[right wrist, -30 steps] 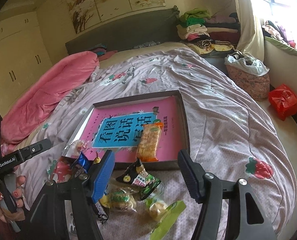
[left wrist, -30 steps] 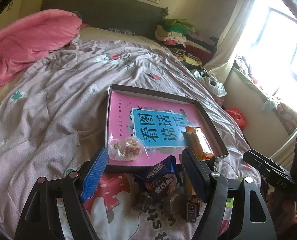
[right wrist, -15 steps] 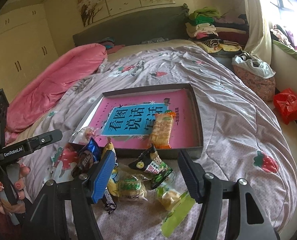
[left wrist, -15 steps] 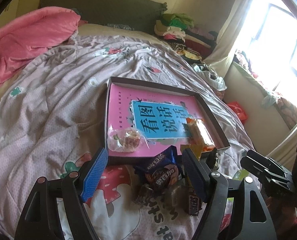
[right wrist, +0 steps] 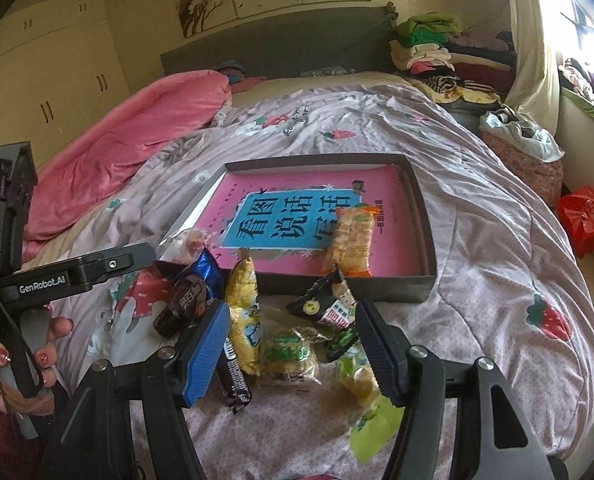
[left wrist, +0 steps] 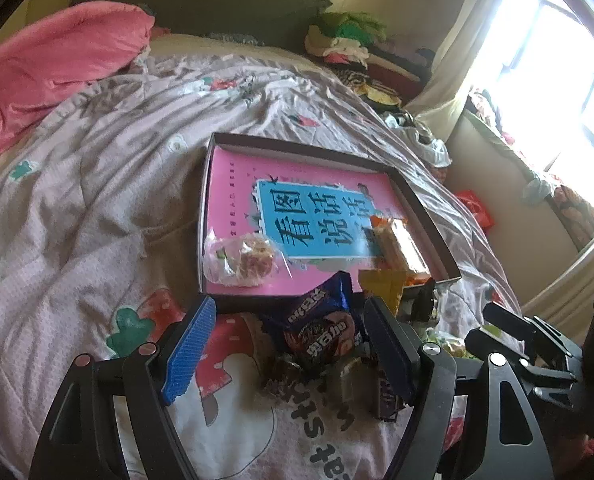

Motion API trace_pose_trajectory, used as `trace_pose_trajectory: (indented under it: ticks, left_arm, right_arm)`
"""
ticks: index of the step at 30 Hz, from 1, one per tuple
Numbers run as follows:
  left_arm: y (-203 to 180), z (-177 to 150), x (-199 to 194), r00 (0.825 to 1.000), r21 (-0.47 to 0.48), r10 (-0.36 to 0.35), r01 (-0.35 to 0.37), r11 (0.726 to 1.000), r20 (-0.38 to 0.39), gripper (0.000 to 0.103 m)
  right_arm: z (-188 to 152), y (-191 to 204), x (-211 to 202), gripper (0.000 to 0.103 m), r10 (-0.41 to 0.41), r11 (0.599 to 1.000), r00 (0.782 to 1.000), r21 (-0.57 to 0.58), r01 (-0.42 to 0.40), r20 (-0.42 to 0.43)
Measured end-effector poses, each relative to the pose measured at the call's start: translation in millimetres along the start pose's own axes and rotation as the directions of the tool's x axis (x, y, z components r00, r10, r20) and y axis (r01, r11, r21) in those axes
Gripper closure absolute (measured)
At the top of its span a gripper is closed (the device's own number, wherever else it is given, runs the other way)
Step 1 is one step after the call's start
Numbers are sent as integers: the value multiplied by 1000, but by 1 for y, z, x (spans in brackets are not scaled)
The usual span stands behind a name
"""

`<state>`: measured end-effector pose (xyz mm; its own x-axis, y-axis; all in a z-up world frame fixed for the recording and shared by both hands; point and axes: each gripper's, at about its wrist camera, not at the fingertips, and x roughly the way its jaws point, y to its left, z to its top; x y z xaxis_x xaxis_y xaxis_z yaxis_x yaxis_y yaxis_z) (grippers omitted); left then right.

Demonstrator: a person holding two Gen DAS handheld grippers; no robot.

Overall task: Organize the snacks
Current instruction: 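Move both open tools back down to the remaining snack pile, then grasp the blue cookie packet with the left tool while the right tool grasps the black chocolate bar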

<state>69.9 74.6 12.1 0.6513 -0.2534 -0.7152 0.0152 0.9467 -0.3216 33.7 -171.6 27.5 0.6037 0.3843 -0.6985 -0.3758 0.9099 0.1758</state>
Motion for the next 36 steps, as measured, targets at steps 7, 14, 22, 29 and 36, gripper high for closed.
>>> trace_pose_trajectory:
  ticks: [7,14,22,29,36]
  left_arm:
    - [-2,-2,4,1000,6,0,0,1000,-14,25]
    - [-4,-5,8,999,13,-3,4,1000,-32,25]
    - [-6,-8,15,998,15,-10,11,1000,-56,25]
    - [-7,-11,24,997,12,-13,14,1000,-78,25]
    - [-6,-15,35,995,2,-8,9,1000,-102,25]
  right_arm:
    - [-8,12,7,38,18,999,999,-41,-19,-26]
    - [-14,23,15,38,34,997,998,-73,-38,-52]
    - [-22,31,24,38,37,992,996,-116,-46,-76]
    - [-27,37,30,38,46,988,995,-145,-58,-90]
    - [-30,42,38,46,51,982,993,-176,-69,-104]
